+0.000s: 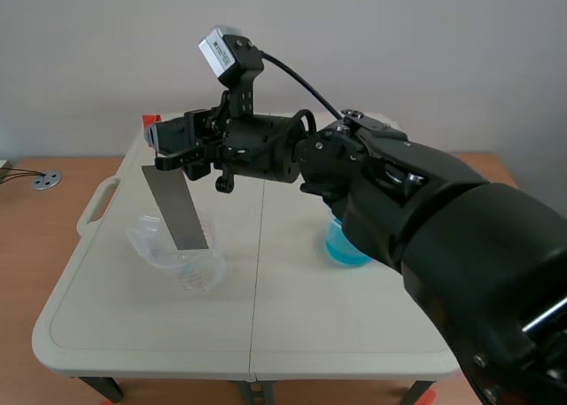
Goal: Hold the metal plate by the orange handle, dip it into the blue solution, take it out and point at it, then put the plate back in the beaker on the left.
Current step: 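Lift the metal plate out of the left beaker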
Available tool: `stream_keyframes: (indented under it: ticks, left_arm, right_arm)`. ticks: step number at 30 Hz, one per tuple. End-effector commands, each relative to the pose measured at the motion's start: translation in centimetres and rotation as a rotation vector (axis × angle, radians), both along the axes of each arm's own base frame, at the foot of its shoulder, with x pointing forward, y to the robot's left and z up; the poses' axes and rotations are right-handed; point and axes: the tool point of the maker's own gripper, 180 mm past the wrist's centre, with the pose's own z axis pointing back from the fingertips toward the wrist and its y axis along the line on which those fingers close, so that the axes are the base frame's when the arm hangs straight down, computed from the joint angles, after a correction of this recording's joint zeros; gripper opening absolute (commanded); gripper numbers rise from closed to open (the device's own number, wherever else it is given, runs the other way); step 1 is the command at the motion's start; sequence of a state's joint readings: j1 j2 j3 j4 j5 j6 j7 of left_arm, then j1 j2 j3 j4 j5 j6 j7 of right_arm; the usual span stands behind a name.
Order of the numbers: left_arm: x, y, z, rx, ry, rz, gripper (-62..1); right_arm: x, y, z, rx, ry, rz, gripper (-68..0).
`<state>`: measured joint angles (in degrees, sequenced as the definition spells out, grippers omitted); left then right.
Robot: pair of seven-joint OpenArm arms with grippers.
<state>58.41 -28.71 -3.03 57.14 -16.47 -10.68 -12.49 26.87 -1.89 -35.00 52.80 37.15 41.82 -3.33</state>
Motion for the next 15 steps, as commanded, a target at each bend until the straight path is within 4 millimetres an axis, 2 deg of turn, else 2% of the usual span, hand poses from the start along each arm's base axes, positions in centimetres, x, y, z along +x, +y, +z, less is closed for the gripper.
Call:
stream_keyframes:
  ticks: [1,10,15]
  left_arm:
    - [0.1,-0.3,0.2,-0.011,-0.01,0.002,-54.9]
    - [0.1,-0.4,0.2,-0.011,-0.01,0.002,-54.9]
    - [0.1,-0.5,0.2,-0.017,-0.008,0.001,-54.9]
  right_arm:
    - [-0.1,0.0,2.5,0.049,-0.057,0.015,-66.2]
    - [-2.1,-1.3,5.0,0.058,-0.16,0.035,-66.2]
    - [-3.3,-2.2,7.1,0.082,-0.222,0.049,-66.0]
